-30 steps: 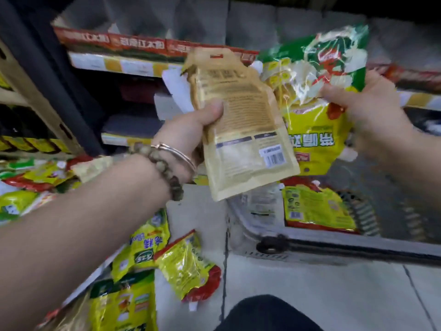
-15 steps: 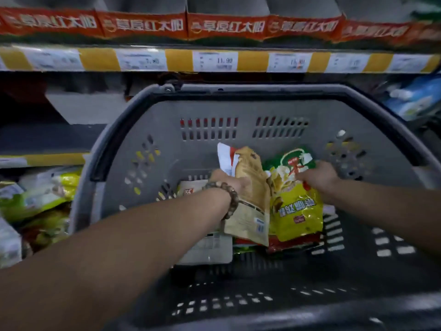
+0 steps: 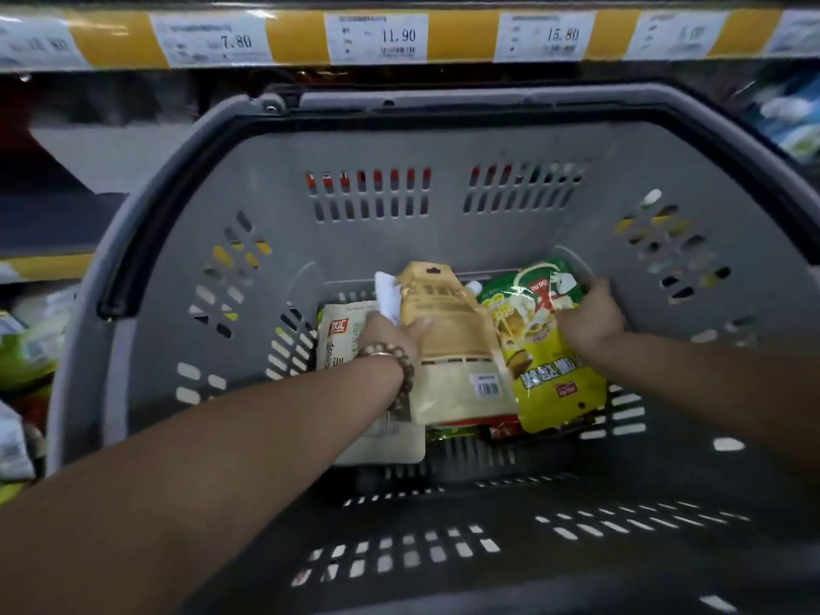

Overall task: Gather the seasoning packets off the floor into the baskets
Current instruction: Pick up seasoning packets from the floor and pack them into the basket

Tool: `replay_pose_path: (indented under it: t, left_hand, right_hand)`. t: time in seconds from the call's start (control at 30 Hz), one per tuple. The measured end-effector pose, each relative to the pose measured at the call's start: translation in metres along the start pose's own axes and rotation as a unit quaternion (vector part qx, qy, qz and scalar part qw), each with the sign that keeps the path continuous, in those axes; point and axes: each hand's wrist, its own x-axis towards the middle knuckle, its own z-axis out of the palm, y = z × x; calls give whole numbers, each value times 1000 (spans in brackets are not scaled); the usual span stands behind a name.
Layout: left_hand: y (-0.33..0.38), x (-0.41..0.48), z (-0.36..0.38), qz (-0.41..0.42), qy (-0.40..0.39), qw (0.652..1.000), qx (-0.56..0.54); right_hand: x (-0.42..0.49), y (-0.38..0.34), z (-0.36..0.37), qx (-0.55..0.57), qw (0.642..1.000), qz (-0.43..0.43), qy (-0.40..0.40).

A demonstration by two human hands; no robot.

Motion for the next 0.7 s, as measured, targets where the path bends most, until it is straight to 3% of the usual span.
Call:
replay_pose_path:
  t: [0.07, 0.1, 0.13, 0.2, 0.27, 0.33, 0.53, 0.7]
  left_hand:
    - [3, 4, -8, -20, 13, 999, 46]
    - [4, 4, -11, -17, 26, 997, 72]
    - [3, 5, -14, -3, 48, 994, 96]
    - [3, 3, -18, 21, 74, 986, 146]
    - [1, 4, -22, 16, 77, 981, 179]
    - [0, 7, -28, 6, 69, 976, 207]
    - [-8, 12, -37, -7, 81, 948, 309]
    - [-11, 6, -37, -37, 79, 936, 340]
  right_hand:
    - [-15, -7, -2, -45, 988, -146, 37]
    - [-26, -11, -4, -105, 962, -250, 25]
    - [-37, -15, -5, -147, 929, -341, -10]
    - [-60, -21, 1, -200, 873, -416, -157]
    - [-79, -23, 17, -261, 833, -399, -281]
    - [-84, -25, 29, -307, 815, -361, -334]
    - [-69, -21, 24, -358, 818, -304, -332]
    - [-68, -20, 25, -358, 817, -303, -335]
